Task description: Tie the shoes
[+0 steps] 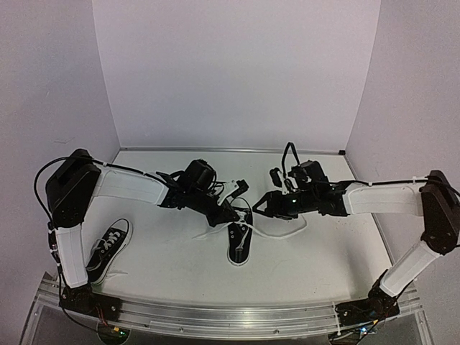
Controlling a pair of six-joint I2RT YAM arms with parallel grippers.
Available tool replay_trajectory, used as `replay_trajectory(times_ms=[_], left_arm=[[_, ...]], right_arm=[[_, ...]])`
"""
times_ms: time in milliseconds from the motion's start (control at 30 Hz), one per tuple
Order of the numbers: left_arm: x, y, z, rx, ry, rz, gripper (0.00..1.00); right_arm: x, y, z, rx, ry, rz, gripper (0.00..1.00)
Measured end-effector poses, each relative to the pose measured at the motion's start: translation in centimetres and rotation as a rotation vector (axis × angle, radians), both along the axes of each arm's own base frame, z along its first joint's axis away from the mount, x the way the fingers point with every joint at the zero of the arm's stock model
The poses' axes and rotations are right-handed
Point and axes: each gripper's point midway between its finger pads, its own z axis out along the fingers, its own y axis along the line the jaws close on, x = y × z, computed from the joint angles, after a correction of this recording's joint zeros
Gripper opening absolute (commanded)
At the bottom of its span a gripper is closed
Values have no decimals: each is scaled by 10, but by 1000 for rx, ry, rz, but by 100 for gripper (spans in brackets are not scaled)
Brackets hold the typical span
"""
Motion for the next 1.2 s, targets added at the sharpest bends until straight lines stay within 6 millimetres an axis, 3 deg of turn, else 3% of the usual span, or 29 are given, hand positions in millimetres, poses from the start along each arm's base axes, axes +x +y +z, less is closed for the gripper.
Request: replay_trajectory(times_ms=[300,700,900,1033,1133,1200], left_arm=[[2,-1,2,-8,-12,4,0],[3,-1,2,-7,-14,7,0],[3,-2,4,-9,-17,7,0],[4,-3,5,-13,-20,5,0],[3,-3,5,-13,-20,5,2],[4,-3,5,-12,-21,5,9]], right_arm=[[7,28,-23,77,81,45,44],[7,45,-20,169,104,70,32],[7,47,-29,170,130,63,19],[8,48,-28,178,127,61,1],[9,48,-27,182,127,59,0],[9,49,-27,183,128,56,0]])
